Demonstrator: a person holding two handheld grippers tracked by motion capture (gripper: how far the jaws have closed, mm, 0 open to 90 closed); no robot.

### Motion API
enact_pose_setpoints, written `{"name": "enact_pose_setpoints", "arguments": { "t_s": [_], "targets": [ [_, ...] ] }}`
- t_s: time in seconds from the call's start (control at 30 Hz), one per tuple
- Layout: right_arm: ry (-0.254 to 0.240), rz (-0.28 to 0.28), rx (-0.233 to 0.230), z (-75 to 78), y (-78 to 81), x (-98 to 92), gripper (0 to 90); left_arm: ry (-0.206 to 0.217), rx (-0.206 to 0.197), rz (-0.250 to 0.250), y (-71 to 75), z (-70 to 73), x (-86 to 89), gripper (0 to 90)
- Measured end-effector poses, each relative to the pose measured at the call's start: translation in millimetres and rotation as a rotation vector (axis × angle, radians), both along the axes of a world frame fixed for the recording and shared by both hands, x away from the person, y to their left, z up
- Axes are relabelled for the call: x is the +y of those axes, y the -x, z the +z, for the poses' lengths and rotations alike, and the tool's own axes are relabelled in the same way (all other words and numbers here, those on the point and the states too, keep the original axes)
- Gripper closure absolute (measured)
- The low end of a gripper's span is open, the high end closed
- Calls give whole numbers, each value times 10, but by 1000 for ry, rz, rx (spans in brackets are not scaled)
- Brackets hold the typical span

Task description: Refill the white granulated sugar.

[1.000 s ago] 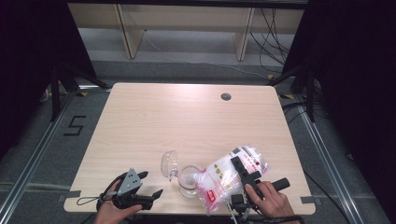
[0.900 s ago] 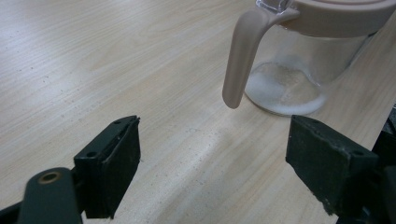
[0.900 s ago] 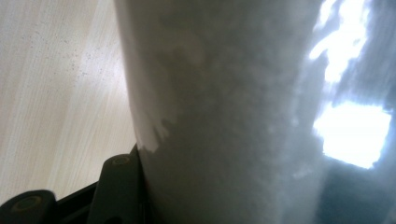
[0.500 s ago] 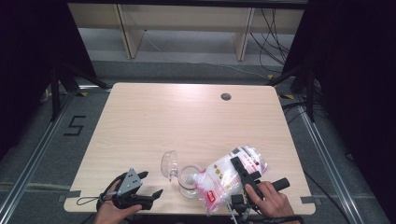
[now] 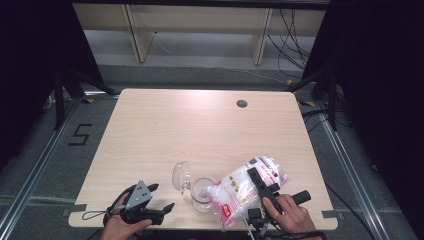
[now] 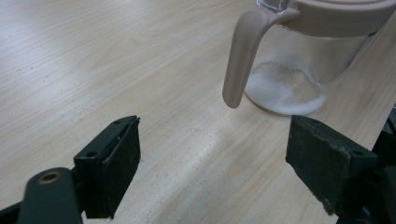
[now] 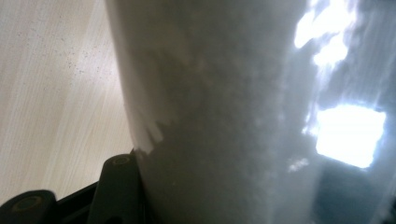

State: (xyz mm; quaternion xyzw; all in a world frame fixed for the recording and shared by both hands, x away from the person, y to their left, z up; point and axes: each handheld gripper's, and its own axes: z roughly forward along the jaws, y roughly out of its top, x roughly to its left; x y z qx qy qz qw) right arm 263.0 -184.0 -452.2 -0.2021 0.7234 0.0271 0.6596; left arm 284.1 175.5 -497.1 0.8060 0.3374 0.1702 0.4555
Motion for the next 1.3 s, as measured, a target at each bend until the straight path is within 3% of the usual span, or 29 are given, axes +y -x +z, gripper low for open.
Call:
{"name": "enact_pose_setpoints", "arguments": {
  "t_s": [0.3, 0.4, 0.77, 0.83, 0.9, 0.97, 1.03, 1.07, 1.3],
  "targets": [
    [-4, -3, 4, -1, 4, -1, 480, -26, -14, -18, -10, 10, 17, 177],
    [-11, -6, 12, -7, 2, -6, 481, -3, 4, 1, 3, 3, 5, 177],
    [-22, -13, 27, -19, 5, -7, 482, -5, 2, 1, 3, 4, 4, 179],
    [-6, -9, 21, -1, 8, 2, 483, -17, -6, -6, -2, 6, 10, 179],
    [-16, -2, 20, -7, 1, -2, 482, -10, -2, -3, 0, 4, 6, 179],
    [7, -2, 9, 17, 7, 3, 482, 4, 2, 4, 3, -2, -5, 179],
    [4, -5, 10, 15, 4, -10, 482, -11, -1, -4, 0, 3, 6, 179],
    [9, 9, 2, 26, -2, -1, 482, 4, 2, 3, 4, -3, -5, 179],
    [-2, -3, 5, 19, 4, -6, 482, 0, -2, 2, 1, -3, -3, 179]
  ]
}}
